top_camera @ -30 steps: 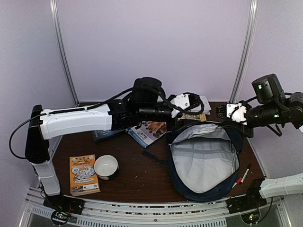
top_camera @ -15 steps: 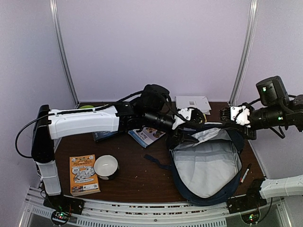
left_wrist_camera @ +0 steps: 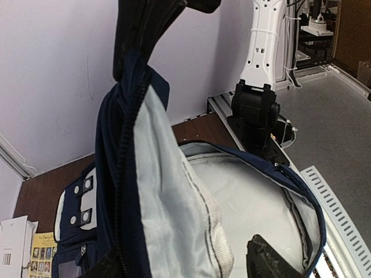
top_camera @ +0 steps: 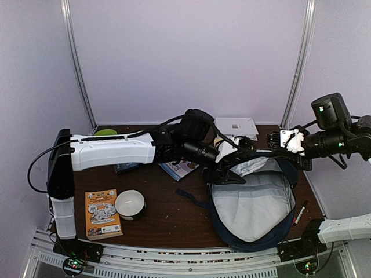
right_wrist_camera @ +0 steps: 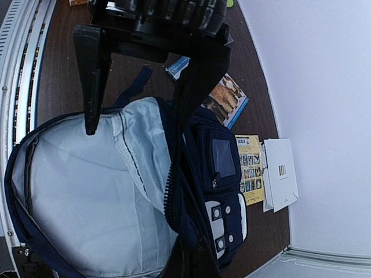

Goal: Pack the student bag
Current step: Pass from the right arm to the left

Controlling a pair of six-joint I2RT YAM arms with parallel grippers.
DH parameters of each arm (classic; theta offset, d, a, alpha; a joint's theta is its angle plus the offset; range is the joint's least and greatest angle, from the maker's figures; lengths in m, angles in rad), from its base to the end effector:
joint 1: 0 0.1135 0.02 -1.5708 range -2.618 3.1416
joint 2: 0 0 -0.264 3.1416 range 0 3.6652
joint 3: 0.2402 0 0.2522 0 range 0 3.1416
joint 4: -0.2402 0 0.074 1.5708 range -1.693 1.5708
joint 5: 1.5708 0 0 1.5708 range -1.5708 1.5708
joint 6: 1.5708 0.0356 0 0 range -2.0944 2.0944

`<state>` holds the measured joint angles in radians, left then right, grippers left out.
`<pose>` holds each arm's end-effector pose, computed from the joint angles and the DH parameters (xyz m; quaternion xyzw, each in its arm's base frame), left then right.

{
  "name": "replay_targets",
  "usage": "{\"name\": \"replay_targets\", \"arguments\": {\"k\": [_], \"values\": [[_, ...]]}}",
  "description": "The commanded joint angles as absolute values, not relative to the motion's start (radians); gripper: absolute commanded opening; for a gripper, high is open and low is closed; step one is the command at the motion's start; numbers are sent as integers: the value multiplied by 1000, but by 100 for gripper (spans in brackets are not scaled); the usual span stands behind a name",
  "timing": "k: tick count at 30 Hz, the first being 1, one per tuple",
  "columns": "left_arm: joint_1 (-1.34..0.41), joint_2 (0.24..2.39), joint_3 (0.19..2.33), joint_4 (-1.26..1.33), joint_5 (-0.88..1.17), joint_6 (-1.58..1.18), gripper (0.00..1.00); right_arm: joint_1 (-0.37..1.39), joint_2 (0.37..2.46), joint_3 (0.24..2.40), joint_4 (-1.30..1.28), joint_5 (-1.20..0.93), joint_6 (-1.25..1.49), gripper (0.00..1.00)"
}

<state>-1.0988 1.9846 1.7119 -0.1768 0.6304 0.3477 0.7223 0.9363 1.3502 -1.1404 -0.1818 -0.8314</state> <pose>0.1954 -0.4288 0.3024 0.6565 0.4945 -0.4297 0.3740 0.1046 0.1008 0.4072 -0.6634 0.6218 0.0604 0.4119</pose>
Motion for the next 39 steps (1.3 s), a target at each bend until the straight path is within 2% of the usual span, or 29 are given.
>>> {"name": "replay_targets", "arguments": {"k": [1,4,8,13,15,16,17,20,23,25,30,34,37,38,39], "values": [[-1091,1978,1670,-93,616,306,67,721,928,1382,-1065,-233,-830,0],[-1062,1949,1656,-102,638,307,64,721,926,1380,-1086,-259,-832,0],[-1030,1972,1734,-181,718,294,46,721,920,1363,-1064,-239,-829,0],[-1029,2002,1769,-236,738,296,35,721,916,1368,-1039,-212,-818,0],[-1029,2012,1777,-251,742,297,21,721,915,1365,-1020,-196,-785,0],[-1029,2016,1782,-258,739,296,4,721,917,1361,-1006,-184,-774,0],[-1030,2019,1785,-262,733,291,0,721,919,1359,-994,-174,-767,0],[-1031,2020,1786,-245,661,264,0,722,928,1348,-956,-162,-739,0],[-1032,2000,1763,-158,433,197,0,721,936,1334,-909,-146,-691,0],[-1038,1961,1707,-55,192,160,0,721,937,1318,-899,-143,-675,0],[-1083,1870,1552,256,-620,165,0,721,915,1258,-931,-215,-672,0],[-1114,1889,1546,316,-845,33,0,722,909,1198,-973,-413,-666,0],[-1155,1938,1568,380,-969,34,0,723,919,1172,-961,-488,-634,0],[-1168,1953,1582,397,-979,48,0,723,920,1166,-932,-476,-604,4],[-1177,1967,1598,402,-991,55,0,723,920,1157,-884,-428,-549,12]]}}
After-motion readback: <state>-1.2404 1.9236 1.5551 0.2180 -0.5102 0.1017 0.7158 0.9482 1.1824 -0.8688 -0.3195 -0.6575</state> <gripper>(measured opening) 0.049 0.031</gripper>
